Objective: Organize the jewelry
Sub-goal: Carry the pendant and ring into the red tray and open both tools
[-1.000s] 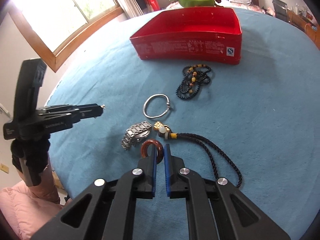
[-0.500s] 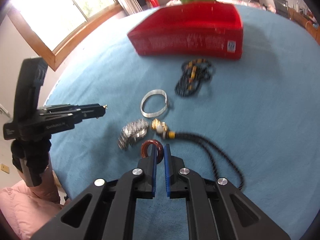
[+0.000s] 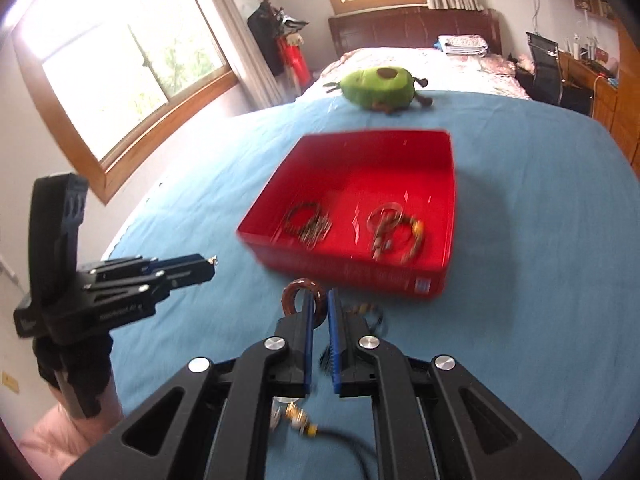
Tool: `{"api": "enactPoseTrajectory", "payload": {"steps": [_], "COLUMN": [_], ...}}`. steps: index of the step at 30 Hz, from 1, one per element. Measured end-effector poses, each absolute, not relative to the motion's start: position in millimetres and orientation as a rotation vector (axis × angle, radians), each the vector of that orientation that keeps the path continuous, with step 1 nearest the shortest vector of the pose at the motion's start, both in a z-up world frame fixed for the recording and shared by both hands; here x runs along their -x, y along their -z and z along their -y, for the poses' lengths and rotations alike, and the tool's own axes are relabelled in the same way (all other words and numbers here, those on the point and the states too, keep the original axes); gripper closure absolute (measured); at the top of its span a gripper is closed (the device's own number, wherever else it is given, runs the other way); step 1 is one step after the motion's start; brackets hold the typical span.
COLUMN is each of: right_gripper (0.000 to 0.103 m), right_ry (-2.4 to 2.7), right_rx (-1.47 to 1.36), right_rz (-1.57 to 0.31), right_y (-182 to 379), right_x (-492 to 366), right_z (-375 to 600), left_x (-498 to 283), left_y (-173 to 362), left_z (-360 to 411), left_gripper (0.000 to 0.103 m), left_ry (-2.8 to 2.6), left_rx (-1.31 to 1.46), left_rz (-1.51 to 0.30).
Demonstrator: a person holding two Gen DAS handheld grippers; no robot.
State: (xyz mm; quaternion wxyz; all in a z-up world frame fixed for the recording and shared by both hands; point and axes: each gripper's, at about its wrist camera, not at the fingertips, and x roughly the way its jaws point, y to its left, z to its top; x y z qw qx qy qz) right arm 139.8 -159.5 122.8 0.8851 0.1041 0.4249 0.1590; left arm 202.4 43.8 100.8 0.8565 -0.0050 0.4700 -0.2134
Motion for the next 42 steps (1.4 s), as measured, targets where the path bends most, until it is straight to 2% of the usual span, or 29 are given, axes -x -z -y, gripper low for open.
{"api": "enactPoseTrajectory", "payload": {"steps": [8, 18, 25, 34, 36, 37, 38, 39, 42], "right_gripper": [0.096, 0.096, 0.096, 0.096, 0.095, 0.093, 0.082, 0.077, 0.077], "right_ry": [-0.298, -0.197, -0.147, -0.134, -0.139, -0.141, -0.140, -0.131, -0.131], "right_rx": [-0.269, -0.261, -0.205, -0.194, -0.200, -0.203, -0.203, -0.198, -0.213], "right_rz": [-0.894, -0.960, -1.016, -1.034, -1.041, -1.044, -1.041, -1.039, -1.028], "right_y": [-114.1, -67.8, -36.8, -26.8, -24.7, -23.9, -23.5, -22.9, -24.7], "right_x": [-208.4, -287.5, -315.2, -330.8, -334.8, -335.0, -335.9, -336.0, -335.1], "right_z": [166.6, 171.1, 162.7, 158.5, 157.3, 157.6, 158.2, 158.7, 161.7], "left_x": [-265.2, -339.1, -372.3, -394.6, -395.3, -397.2, -396.5, -395.3, -389.7], "left_y": [-90.9, -55.1, -26.7, -15.1, -13.6, -12.0, -12.1, -13.0, -16.9], "left_z": [-24.6, -7.0, 5.5, 14.9, 15.0, 15.2, 15.0, 14.9, 16.9], "left_gripper": [0.085, 0.085, 0.085, 0.084, 0.081, 0.065, 0.062, 0.060, 0.057], "left_ry": [0.414, 0.354, 0.332, 0.339, 0.338, 0.336, 0.343, 0.351, 0.340], "left_rx": [0.032, 0.026, 0.000, 0.010, 0.015, 0.016, 0.024, 0.031, 0.006], "left_rz": [-0.984, -1.028, -1.069, -1.090, -1.093, -1.098, -1.101, -1.098, -1.072]}}
